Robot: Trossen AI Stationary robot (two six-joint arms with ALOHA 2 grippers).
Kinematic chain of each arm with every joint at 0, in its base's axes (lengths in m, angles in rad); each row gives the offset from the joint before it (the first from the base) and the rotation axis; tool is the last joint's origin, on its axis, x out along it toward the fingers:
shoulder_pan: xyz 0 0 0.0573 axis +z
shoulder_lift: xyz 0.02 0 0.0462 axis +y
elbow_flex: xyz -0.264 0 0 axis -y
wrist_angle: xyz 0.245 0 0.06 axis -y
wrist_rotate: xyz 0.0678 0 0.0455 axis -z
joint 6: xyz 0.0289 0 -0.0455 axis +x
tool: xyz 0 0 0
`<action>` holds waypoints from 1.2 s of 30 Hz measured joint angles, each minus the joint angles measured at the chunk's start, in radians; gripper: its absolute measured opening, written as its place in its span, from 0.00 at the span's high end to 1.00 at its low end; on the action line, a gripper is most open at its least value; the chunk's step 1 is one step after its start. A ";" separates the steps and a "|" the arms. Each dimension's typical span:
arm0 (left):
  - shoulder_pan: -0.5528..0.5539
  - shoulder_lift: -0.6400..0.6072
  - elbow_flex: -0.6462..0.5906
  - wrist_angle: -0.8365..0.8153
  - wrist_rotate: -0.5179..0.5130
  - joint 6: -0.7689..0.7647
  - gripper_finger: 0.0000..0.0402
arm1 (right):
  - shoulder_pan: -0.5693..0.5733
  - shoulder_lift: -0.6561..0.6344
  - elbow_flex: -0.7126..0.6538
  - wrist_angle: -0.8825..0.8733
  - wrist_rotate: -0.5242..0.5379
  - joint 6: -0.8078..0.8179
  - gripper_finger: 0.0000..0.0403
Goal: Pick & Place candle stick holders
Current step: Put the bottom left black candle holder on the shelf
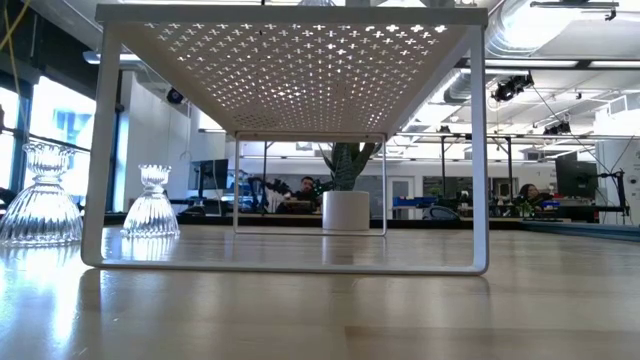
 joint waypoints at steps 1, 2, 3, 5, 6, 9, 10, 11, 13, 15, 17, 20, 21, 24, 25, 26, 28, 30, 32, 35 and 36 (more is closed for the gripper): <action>0.000 0.000 0.000 -0.001 0.000 0.000 0.98 | 0.000 0.000 0.000 0.000 -0.005 0.000 0.84; 0.000 0.000 0.000 -0.002 0.000 0.000 0.98 | 0.000 0.000 0.000 0.000 -0.010 0.000 0.88; 0.000 0.000 0.000 -0.003 0.000 0.000 0.98 | 0.000 0.001 0.000 0.000 -0.015 0.000 0.91; 0.000 0.000 0.000 -0.004 -0.002 0.000 0.98 | 0.000 0.001 0.000 0.000 -0.023 0.000 0.97; 0.000 -0.001 0.000 -0.004 -0.002 0.000 0.98 | 0.000 0.001 0.000 0.000 -0.024 0.004 0.98; 0.000 -0.001 0.000 -0.007 -0.003 0.000 0.98 | 0.000 0.001 -0.001 0.001 -0.010 0.017 0.97; 0.000 -0.001 0.000 -0.007 -0.003 0.005 0.98 | 0.000 0.001 -0.001 0.001 -0.008 0.020 0.97; 0.000 -0.001 0.000 -0.007 -0.004 0.015 0.98 | 0.000 0.001 -0.001 0.000 -0.008 0.020 0.97; 0.000 -0.001 0.000 -0.007 -0.006 0.022 0.95 | 0.000 0.001 -0.001 0.001 -0.017 0.021 0.99; 0.000 -0.001 0.000 -0.008 0.003 0.022 0.90 | 0.000 0.001 -0.001 0.002 -0.020 0.021 0.99; -0.001 -0.001 0.000 -0.008 0.005 0.022 0.84 | 0.000 0.001 -0.001 0.001 -0.011 0.019 0.98; -0.001 -0.001 0.000 -0.007 0.004 0.021 0.79 | 0.000 0.001 -0.001 0.000 -0.008 0.017 0.99; -0.001 -0.001 0.000 -0.004 0.004 0.021 0.78 | 0.000 0.001 -0.001 0.000 -0.008 0.015 0.99; -0.001 -0.001 0.000 0.017 -0.053 0.018 0.75 | 0.000 0.001 -0.001 -0.001 -0.007 0.018 0.99; -0.002 -0.001 0.000 0.022 -0.080 0.018 0.74 | 0.000 0.001 -0.001 -0.003 -0.005 0.019 0.99; -0.002 -0.002 0.000 0.023 -0.100 0.018 0.73 | 0.000 0.001 -0.001 -0.007 -0.004 0.019 0.99; -0.002 -0.004 0.000 0.023 -0.117 0.018 0.71 | 0.000 0.001 -0.001 -0.006 -0.004 0.020 0.99; -0.002 -0.005 0.000 0.023 -0.119 0.018 0.68 | 0.000 0.001 -0.001 -0.006 -0.005 0.021 0.99; -0.002 -0.005 0.000 0.023 -0.106 0.017 0.64 | 0.000 0.001 -0.001 -0.008 -0.007 0.022 0.99; -0.001 -0.005 0.000 0.023 -0.066 0.014 0.57 | 0.000 0.001 -0.001 -0.010 -0.013 0.022 0.99; -0.001 -0.005 0.000 0.023 -0.063 0.014 0.55 | 0.001 0.001 -0.001 -0.011 -0.013 0.022 0.99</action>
